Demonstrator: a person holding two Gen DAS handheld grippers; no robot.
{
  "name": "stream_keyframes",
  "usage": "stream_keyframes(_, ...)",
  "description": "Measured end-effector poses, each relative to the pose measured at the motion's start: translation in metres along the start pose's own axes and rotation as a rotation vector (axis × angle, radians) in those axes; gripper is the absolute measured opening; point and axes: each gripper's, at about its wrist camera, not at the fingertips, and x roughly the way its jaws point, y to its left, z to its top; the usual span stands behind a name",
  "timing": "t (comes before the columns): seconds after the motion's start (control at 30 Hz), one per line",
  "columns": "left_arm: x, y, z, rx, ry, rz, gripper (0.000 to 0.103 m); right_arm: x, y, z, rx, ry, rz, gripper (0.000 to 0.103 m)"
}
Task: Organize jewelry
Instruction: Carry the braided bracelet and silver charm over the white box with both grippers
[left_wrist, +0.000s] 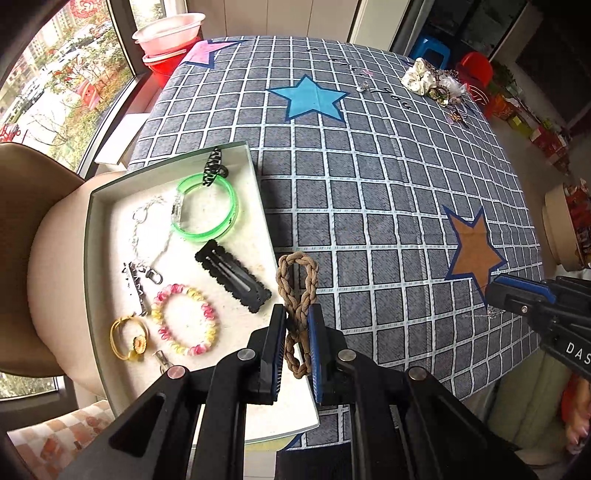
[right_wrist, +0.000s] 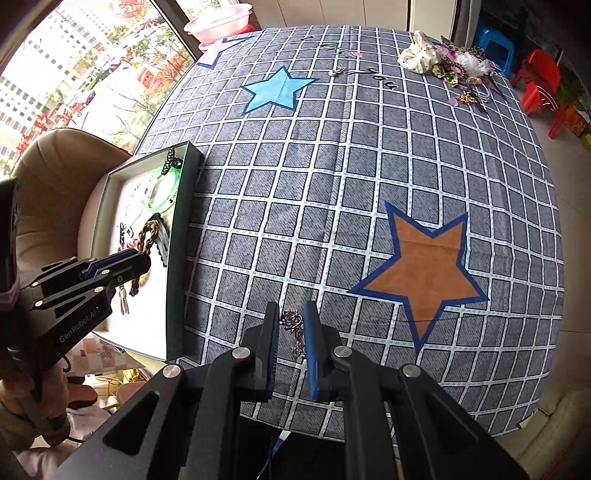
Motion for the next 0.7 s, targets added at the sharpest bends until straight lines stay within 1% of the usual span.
stream_keyframes(0.23,-0.013,0.037,-0.022,-0.086,-0.007,0.031,0.020,0.002,0.023,0.009,-0.064,0.015,0.014,0.014)
stream_keyframes(0.4,-0.025,0.067,-0.043,-0.168,-0.013,0.065,0.020,0.005,0.044,0.016,-0.130,0.029,0.040,0.014)
stream_keyframes(0.7,-0.032,0.117,-0.081,-0.316,0.003,0.110,0.020,0.027,0.104,0.029,-0.275,0.076,0.106,0.014)
